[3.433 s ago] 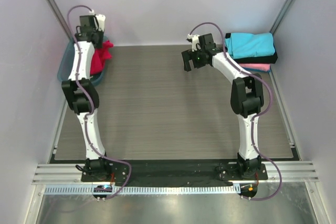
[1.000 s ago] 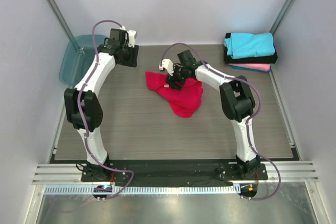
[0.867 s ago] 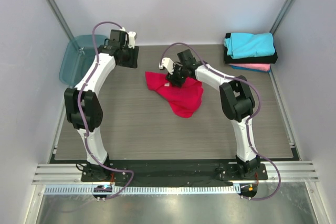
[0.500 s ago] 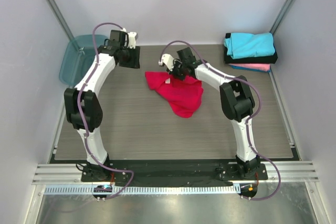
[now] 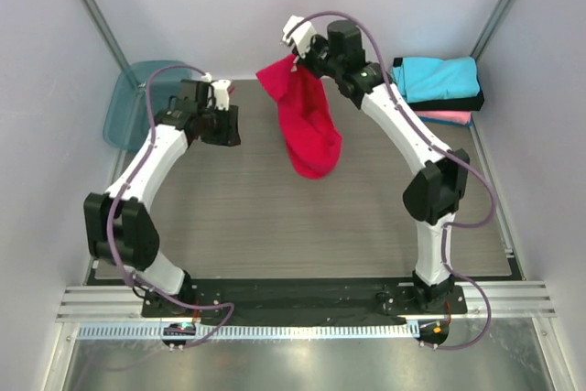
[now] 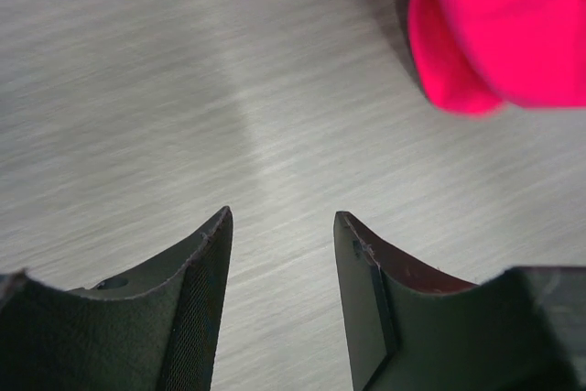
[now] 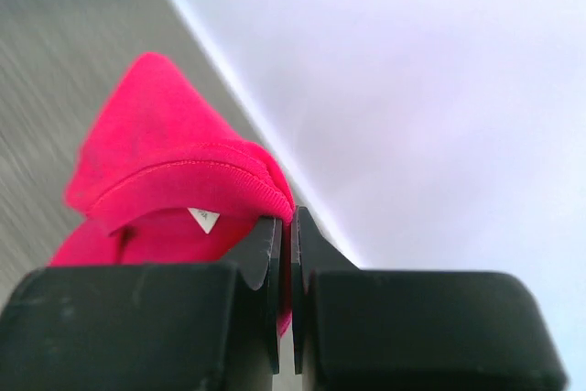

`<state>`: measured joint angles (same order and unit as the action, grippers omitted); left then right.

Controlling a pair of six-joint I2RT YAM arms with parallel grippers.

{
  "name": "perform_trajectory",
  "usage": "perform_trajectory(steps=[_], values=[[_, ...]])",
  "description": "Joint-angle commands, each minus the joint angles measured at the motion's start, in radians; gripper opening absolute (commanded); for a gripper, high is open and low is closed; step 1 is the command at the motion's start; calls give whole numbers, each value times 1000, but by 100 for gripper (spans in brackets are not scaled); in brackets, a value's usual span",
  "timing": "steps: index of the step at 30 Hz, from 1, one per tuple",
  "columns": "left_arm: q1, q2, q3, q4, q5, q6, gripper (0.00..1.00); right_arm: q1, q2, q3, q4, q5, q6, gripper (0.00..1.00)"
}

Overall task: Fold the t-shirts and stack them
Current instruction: Flatten the tshirt out

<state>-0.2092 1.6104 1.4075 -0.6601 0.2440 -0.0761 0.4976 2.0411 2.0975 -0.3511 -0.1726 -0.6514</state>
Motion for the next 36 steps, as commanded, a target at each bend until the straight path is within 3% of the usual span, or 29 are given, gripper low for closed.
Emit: perform_trajectory(steps=[1,4,9,14,19,26,29,36], values=[[50,-167,-54,106,-69,-16,50,47,-148,84,64,-13,-4,1],[109,-327,-108,148,-71,1,50,131,-199,119,57,21,-62,1],[116,-542,-240,250,-61,133,54,300,-203,278,67,131,-186,1],[114,-633,-277,271,-17,153,59,323,-164,391,124,313,-227,1],[96,-639,-298,208,38,176,59,231,-200,271,165,427,-238,1],[7,-540,-337,171,51,216,59,-63,-246,26,187,438,-113,1],[-126,-433,-369,143,25,309,61,-115,-280,-191,192,404,-84,1],[-306,-233,-470,247,-34,348,59,-162,-305,-346,192,361,-19,1]])
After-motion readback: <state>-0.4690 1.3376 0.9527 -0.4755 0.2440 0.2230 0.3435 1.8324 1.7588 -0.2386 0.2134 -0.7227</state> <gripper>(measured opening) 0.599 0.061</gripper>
